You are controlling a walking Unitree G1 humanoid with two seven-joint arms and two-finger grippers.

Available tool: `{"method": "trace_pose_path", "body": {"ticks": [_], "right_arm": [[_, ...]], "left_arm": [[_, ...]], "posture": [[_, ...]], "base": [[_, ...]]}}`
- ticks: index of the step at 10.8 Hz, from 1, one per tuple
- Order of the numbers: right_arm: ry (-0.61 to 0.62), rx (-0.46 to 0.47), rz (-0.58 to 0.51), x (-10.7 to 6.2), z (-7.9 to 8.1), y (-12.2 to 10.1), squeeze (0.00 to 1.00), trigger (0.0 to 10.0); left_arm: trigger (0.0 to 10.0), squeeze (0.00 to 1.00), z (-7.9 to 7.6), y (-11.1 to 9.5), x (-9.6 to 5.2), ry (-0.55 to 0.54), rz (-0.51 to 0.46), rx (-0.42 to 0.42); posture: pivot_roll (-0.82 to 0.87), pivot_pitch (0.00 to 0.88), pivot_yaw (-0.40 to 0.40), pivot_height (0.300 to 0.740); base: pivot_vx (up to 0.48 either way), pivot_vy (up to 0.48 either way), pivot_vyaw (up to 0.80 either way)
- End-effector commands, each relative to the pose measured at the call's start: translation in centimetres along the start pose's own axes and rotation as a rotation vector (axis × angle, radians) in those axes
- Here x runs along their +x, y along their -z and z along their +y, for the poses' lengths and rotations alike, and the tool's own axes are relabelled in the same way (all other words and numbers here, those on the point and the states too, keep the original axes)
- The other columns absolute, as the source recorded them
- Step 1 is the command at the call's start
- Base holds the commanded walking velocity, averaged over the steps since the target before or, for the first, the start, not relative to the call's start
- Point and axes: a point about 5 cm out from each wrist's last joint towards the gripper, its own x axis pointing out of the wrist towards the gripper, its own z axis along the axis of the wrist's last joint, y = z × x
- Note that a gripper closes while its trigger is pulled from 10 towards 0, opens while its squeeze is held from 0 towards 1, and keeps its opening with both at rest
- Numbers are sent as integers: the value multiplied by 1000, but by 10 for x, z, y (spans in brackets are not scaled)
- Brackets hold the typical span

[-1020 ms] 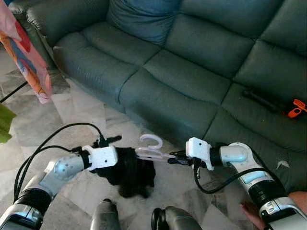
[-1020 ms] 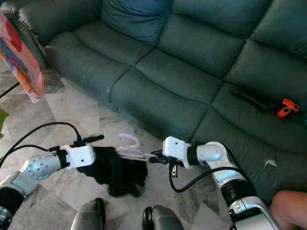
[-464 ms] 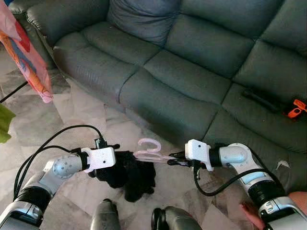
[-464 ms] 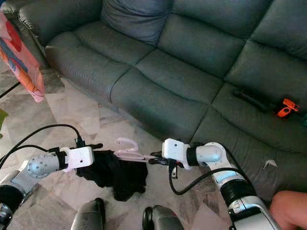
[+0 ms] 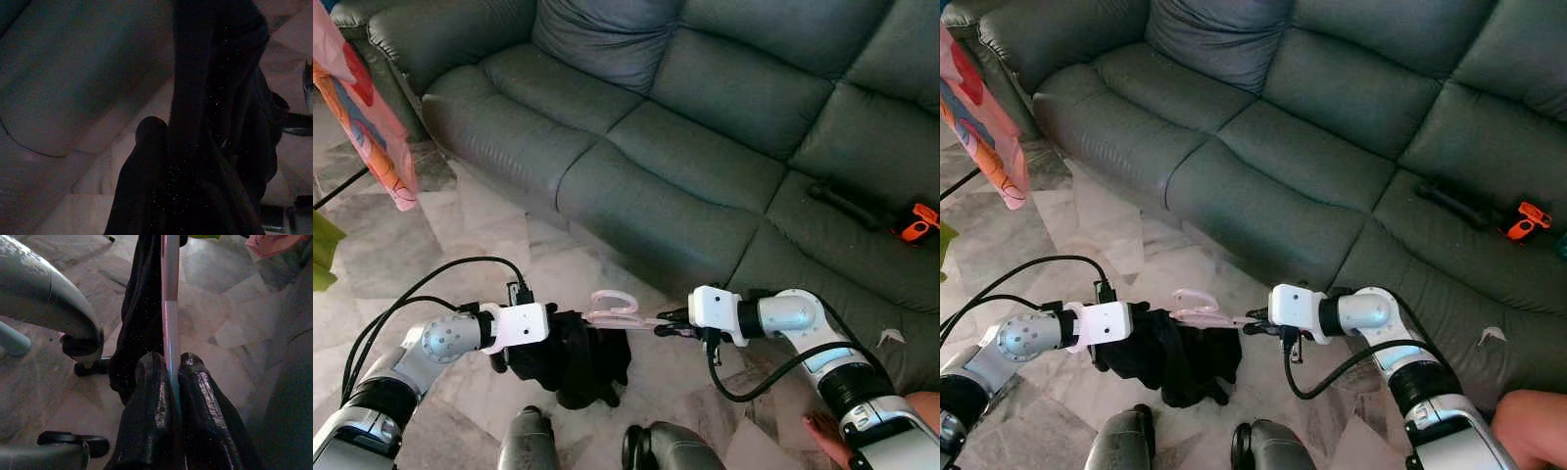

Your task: Hang hanger

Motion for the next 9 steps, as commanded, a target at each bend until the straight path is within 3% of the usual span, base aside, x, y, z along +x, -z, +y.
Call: {"method": "trace_pose_path", "body": {"ticks": [1, 5, 6, 8, 9], "right_arm": [[-7, -25, -7, -1, -1, -1, 0, 10000], [-4, -16, 2, -2, -3, 1, 0, 10000], [-7, -4, 1, -3, -4, 1, 1000, 10000], [-58, -26, 70, -17, -15, 1, 1000, 10000], [-44, -42, 106, -29, -27, -3, 1000, 10000]], "left_arm": [[0, 0, 5, 3, -2, -1, 24, -8], [0, 0, 10, 3, 1, -57, 31, -14], [0, 0, 11, 4, 0, -72, 36, -15], [0, 0, 13, 7, -1, -116, 42, -59], [0, 0, 11, 11, -1, -143, 48, -135]], "posture": [[19, 149, -85, 740], [16, 146, -86, 740], [15, 146, -87, 740], [16, 147, -87, 740], [17, 147, -83, 740]], "base": [[0, 0, 0], [0, 0, 0], [0, 0, 0], [0, 0, 0], [0, 0, 0]]}}
